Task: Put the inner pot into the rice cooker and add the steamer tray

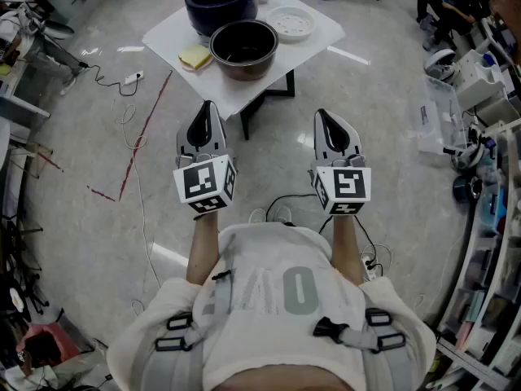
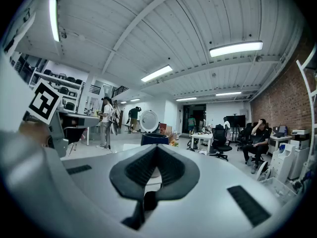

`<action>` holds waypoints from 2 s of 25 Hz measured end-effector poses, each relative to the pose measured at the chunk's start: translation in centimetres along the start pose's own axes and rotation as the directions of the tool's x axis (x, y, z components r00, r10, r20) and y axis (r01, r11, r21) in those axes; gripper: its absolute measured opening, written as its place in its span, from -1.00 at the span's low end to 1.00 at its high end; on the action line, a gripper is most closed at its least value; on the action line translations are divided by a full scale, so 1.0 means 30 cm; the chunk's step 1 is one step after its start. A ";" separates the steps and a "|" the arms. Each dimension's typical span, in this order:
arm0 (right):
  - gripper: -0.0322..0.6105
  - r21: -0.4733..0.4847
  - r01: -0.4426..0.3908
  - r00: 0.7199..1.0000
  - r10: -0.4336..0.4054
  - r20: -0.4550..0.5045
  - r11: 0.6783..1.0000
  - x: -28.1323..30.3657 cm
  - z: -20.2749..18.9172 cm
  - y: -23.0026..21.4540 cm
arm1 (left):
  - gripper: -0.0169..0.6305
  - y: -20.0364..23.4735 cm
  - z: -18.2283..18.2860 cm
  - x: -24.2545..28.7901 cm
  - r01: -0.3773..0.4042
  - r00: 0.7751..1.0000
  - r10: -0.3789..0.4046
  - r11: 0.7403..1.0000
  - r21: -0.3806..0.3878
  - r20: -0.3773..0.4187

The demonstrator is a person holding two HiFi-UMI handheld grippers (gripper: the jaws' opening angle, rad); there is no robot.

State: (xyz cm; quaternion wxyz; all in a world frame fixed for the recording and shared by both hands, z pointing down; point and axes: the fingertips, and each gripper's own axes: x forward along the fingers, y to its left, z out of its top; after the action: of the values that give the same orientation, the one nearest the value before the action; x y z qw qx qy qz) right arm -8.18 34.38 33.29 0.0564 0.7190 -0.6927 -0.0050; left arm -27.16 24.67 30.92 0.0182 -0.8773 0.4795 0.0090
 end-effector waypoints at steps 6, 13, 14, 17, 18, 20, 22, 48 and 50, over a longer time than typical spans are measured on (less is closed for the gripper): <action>-0.88 0.009 -0.015 1.000 0.015 -0.004 1.000 0.009 -0.020 -0.044 | -0.89 -0.027 -0.009 0.020 -0.010 1.000 0.010 1.000 -0.016 0.001; -0.88 0.066 -0.079 0.997 0.079 0.001 0.995 -0.001 -0.120 -0.069 | -0.88 -0.062 -0.049 -0.002 -0.053 0.999 0.053 0.999 0.011 -0.008; -0.88 0.052 -0.080 0.997 0.080 -0.005 0.995 0.004 -0.135 -0.075 | -0.88 -0.062 -0.056 -0.007 -0.063 0.998 0.063 0.998 0.008 -0.007; -0.88 0.049 -0.110 0.994 0.110 -0.013 0.993 0.024 -0.155 -0.080 | -0.88 -0.055 -0.060 -0.013 -0.096 0.995 0.096 0.995 -0.013 -0.002; -0.88 0.057 -0.123 0.992 0.124 -0.013 0.991 0.026 -0.156 -0.078 | -0.88 -0.053 -0.058 -0.013 -0.104 0.995 0.104 0.994 -0.018 -0.002; -0.88 0.068 -0.134 0.991 0.135 -0.009 0.989 0.045 -0.158 -0.089 | -0.88 -0.058 -0.050 0.007 -0.106 0.994 0.106 0.994 -0.015 0.003; -0.88 0.077 -0.137 0.990 0.138 -0.008 0.988 0.082 -0.163 -0.099 | -0.88 -0.062 -0.045 0.039 -0.101 0.995 0.101 0.995 0.005 0.011; -0.88 0.009 -0.225 0.973 0.224 0.054 0.974 1.085 0.065 -0.423 | -0.88 0.204 0.029 0.940 -0.190 0.978 0.189 0.982 -0.001 0.092; -0.88 0.021 -0.232 0.971 0.230 0.063 0.972 1.163 0.076 -0.427 | -0.88 0.223 0.030 1.001 -0.201 0.976 0.199 0.980 0.008 0.083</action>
State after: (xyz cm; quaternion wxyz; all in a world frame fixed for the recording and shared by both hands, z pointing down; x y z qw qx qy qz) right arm 5.78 -0.12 32.38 0.0253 0.6338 -0.7731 -0.0103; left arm -16.57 -4.17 28.87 0.0439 -0.8233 0.5643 0.0429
